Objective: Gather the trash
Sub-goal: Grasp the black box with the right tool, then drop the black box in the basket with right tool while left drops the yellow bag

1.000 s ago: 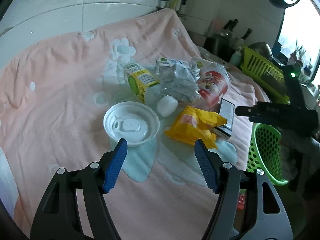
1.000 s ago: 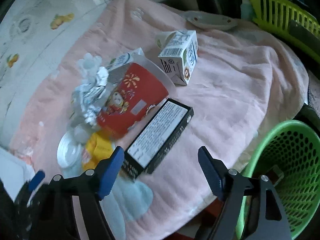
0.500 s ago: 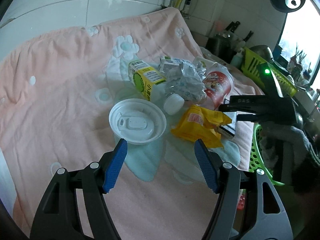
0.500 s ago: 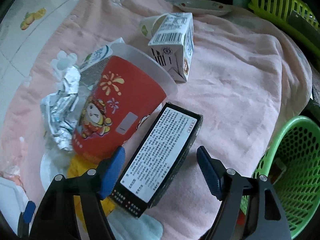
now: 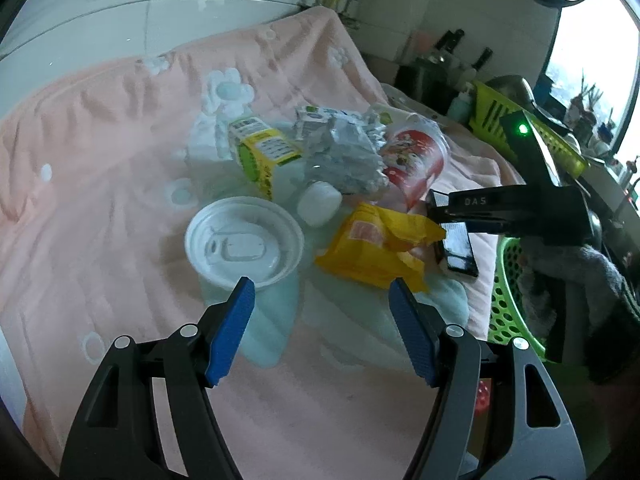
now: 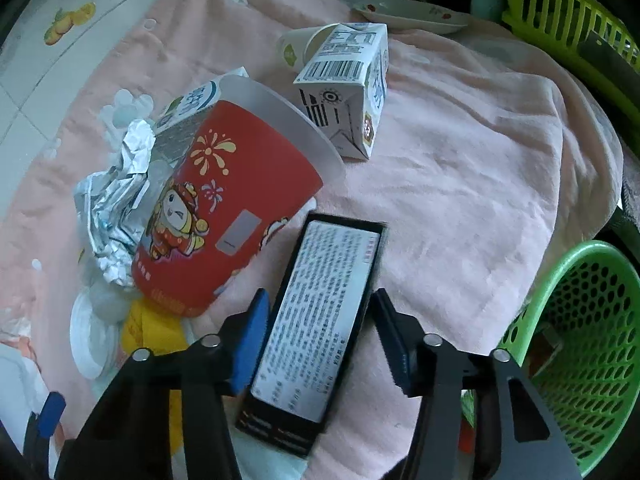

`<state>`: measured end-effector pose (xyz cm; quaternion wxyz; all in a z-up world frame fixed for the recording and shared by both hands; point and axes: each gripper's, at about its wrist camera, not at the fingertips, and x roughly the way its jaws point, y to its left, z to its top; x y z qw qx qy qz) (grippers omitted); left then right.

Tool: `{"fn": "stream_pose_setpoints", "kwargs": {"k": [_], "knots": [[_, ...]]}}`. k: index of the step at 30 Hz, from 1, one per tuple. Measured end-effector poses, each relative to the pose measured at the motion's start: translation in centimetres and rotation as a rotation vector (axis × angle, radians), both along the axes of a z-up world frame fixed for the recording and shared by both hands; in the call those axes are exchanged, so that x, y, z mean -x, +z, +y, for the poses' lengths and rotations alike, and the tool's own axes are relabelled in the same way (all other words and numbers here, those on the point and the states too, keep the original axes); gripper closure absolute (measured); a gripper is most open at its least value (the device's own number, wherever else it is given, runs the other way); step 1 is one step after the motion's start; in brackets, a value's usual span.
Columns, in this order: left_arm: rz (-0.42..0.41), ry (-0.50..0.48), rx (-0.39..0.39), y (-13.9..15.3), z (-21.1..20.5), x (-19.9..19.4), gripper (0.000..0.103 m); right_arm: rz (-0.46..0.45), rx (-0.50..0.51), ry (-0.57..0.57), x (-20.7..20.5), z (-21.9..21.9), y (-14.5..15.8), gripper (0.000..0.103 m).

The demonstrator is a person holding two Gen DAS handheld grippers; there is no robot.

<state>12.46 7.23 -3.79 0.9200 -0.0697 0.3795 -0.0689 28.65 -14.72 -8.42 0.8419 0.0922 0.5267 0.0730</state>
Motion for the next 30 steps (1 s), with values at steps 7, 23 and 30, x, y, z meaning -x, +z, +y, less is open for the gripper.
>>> {"fn": "stream_pose_setpoints", "kwargs": {"k": [7,23,30], "knots": [[0.007,-0.069,-0.034,-0.2,-2.5,-1.9,0.036,-0.031,-0.044,0.042,1.9,-0.8,0.7,0.055],[0.11,-0.147,-0.062,-2.7,-5.4,-8.0,0.048,-0.131,-0.15,0.102,6.2,-3.9,3.6,0.055],[0.13,-0.16,-0.048,-3.1,-5.5,-8.5,0.058,-0.15,-0.189,0.1,7.5,-5.1,4.1,0.055]]}}
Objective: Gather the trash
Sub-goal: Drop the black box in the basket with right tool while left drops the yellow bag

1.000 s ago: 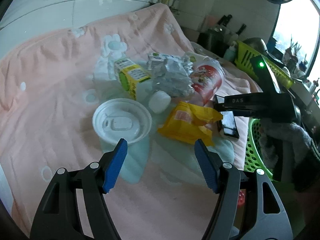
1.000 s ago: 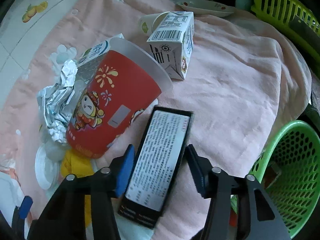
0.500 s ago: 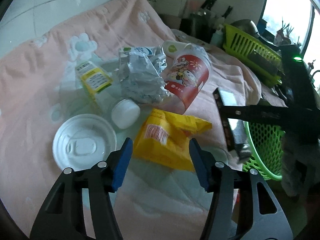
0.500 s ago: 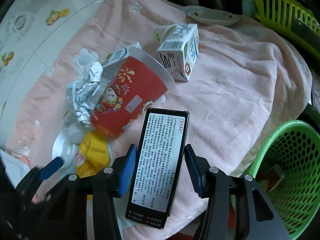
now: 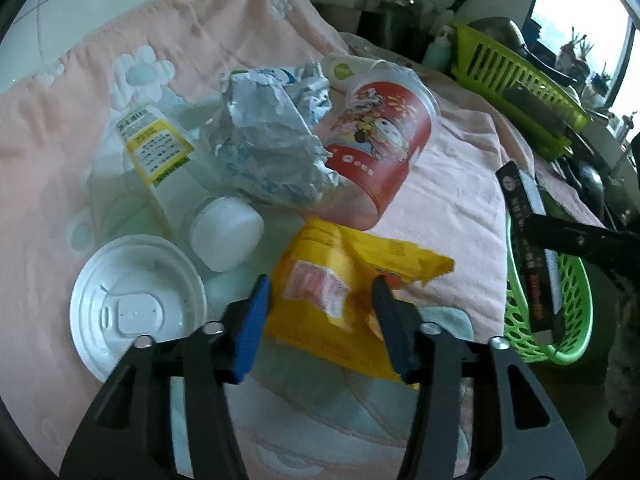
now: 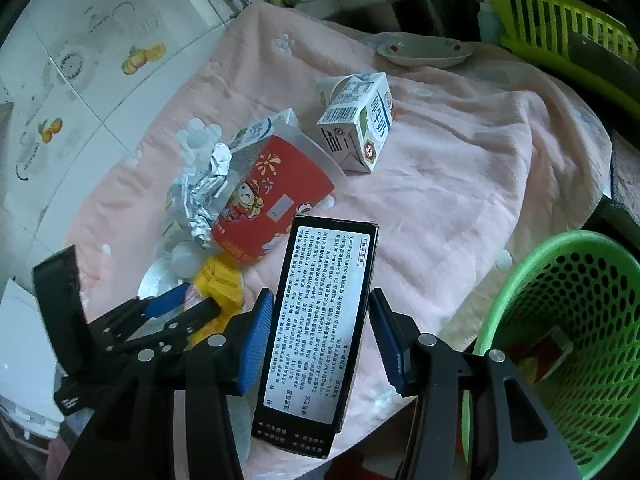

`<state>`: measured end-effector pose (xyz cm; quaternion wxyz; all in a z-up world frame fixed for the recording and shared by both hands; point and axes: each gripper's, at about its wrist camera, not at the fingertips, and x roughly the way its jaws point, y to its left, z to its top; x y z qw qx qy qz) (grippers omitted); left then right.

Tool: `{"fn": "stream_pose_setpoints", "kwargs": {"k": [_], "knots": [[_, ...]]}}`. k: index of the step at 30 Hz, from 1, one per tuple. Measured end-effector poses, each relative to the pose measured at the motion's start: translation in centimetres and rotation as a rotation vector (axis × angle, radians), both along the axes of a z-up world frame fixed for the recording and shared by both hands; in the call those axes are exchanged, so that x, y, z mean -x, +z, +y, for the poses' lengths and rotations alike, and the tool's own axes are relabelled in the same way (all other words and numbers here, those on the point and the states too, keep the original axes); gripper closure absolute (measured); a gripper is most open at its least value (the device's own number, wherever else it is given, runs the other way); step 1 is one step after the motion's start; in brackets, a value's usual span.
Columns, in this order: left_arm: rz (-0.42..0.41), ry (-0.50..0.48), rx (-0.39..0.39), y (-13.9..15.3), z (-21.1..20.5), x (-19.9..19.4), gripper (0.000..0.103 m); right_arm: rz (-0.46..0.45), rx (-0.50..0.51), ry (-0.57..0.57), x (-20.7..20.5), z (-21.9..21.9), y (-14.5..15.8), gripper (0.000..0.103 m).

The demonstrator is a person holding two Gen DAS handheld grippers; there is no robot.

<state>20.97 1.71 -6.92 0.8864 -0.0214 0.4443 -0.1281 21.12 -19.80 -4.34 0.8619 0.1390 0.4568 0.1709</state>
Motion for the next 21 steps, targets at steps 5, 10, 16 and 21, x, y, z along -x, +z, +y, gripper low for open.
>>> {"fn": "stream_pose_setpoints", "kwargs": {"k": [5,10,16,21], "knots": [[-0.009,-0.004,0.001,0.0,-0.3,0.6,0.072,-0.014,-0.011,-0.01,0.8,-1.2,0.4,0.055],[-0.02,0.006,-0.007,0.2,-0.5,1.6,0.082,-0.022,-0.015,-0.033,1.9,-2.9,0.4,0.055],[-0.043,-0.001,0.032,1.1,-0.7,3.5,0.088,-0.031,-0.012,-0.077,3.2,-5.8,0.3,0.055],[-0.071,-0.028,0.064,2.4,-1.4,5.1,0.089,-0.036,0.025,-0.146,4.4,-9.7,-0.4,0.055]]}}
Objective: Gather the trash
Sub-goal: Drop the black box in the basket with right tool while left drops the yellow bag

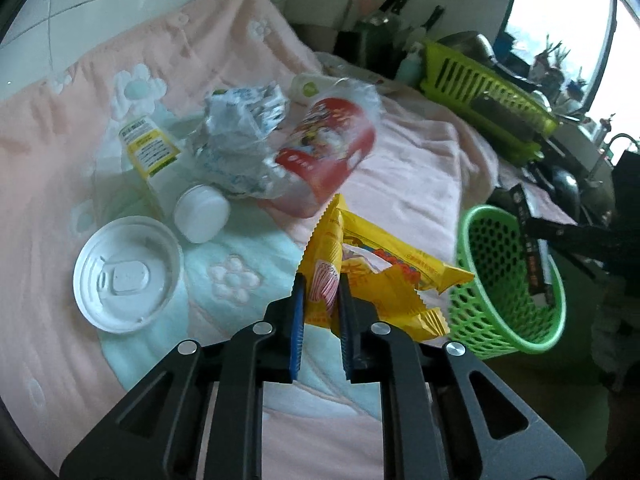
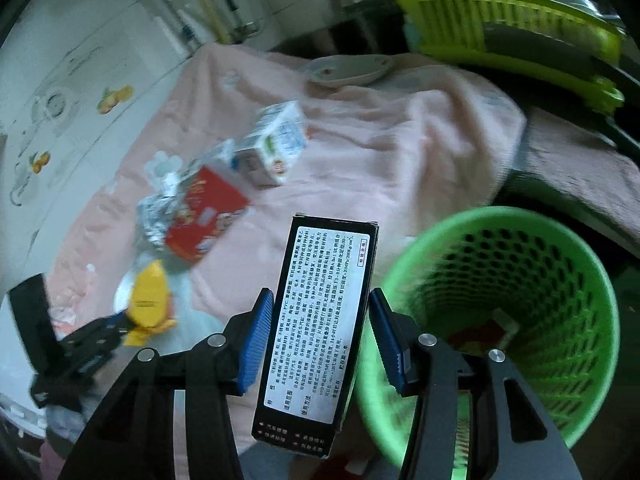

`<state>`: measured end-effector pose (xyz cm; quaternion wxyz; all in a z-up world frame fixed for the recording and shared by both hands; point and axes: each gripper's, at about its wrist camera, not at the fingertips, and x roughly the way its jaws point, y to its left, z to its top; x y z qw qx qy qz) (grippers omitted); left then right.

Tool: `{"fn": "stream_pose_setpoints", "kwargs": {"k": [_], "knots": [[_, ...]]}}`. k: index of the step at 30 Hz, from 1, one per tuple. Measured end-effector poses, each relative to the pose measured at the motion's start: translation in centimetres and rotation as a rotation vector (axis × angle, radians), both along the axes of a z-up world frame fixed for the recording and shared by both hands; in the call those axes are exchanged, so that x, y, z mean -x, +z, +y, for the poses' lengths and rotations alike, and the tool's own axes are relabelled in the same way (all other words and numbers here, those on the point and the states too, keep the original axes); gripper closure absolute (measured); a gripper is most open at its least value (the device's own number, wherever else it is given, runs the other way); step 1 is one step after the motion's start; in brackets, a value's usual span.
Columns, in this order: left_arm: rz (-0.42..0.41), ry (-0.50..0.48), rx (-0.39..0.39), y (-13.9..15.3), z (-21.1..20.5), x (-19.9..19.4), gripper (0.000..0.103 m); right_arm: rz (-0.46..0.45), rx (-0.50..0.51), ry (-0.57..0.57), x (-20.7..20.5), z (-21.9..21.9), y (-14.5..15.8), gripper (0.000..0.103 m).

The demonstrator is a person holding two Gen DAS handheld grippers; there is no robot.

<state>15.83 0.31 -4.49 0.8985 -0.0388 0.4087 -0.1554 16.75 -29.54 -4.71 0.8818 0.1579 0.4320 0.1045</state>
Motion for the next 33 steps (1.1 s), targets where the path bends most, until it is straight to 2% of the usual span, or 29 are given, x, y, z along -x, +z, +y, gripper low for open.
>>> {"fn": "stream_pose_setpoints", "kwargs": {"k": [8,14,23,33], "knots": [[-0.03,-0.101,0.023,1.8,-4.3,0.8,0.089,0.027,0.092,-0.124,1.0,-6.5,-2.5,0.055],[-0.031,-0.17,0.017,2.0,-8.7,0.7,0.089,0.052,0.136,-0.182,1.5,-9.4,-4.6,0.055],[-0.011,-0.266,-0.024,1.1,-16.2,0.0,0.089,0.092,0.123,-0.229,2.8,-12.9,-7.2,0.054],[0.049,-0.313,-0.081,-2.1,-21.7,-1.3,0.087,0.065,0.097,-0.232,4.6,-14.0,-6.5,0.045]]}}
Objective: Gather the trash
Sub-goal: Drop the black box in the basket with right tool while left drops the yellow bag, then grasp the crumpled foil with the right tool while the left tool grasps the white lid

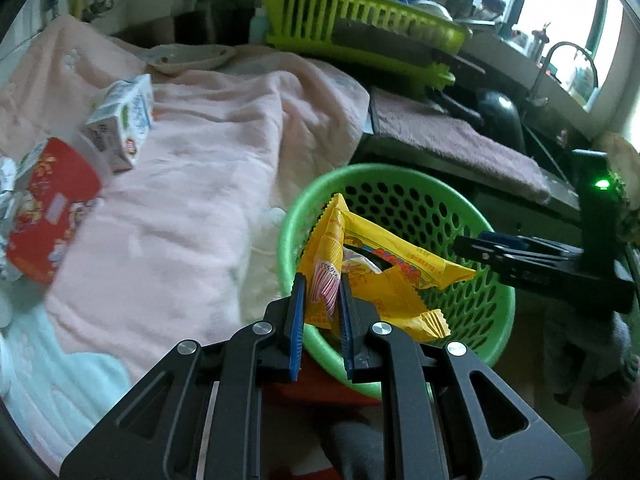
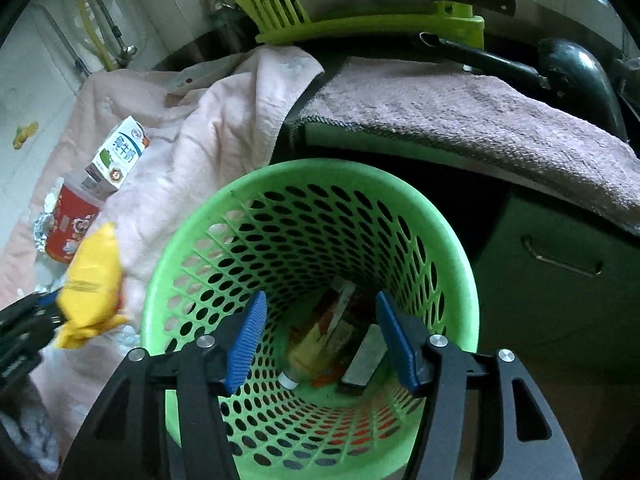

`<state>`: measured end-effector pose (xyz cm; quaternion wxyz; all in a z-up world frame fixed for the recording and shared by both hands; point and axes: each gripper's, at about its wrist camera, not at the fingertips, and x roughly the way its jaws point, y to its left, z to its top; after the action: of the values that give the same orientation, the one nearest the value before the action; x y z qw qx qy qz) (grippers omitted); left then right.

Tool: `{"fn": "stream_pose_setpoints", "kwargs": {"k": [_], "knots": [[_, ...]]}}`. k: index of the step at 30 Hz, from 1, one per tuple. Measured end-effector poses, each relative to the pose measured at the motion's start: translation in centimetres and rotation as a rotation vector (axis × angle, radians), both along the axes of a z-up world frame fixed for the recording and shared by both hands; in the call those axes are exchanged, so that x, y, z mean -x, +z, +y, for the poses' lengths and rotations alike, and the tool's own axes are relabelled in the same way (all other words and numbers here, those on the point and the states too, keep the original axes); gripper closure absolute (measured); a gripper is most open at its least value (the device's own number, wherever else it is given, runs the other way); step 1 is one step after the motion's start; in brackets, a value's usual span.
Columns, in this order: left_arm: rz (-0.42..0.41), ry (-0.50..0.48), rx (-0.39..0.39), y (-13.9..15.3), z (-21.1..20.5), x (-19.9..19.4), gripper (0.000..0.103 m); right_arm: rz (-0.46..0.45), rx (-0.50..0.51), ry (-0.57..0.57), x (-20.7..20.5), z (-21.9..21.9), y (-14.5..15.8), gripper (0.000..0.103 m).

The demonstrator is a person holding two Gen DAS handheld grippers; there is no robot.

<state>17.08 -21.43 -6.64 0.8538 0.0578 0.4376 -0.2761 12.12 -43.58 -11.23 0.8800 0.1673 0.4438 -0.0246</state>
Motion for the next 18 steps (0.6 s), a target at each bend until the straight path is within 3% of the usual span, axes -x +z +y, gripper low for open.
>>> {"fn": "stream_pose_setpoints", "kwargs": {"k": [7,11,18], "knots": [[0.017,-0.004,-0.037,-1.6,-1.9,-0.4,0.08,-0.022,-0.024,0.012,1.3,0.0,0.4,0.043],[0.017,0.0,-0.033,-1.8,-2.3,-0.2,0.057,-0.027,-0.029,0.015,1.7,0.0,0.6,0.043],[-0.011,0.009,-0.006,-0.7,-1.2,0.7,0.054,-0.037,-0.032,0.027,2.0,0.5,1.0,0.041]]}}
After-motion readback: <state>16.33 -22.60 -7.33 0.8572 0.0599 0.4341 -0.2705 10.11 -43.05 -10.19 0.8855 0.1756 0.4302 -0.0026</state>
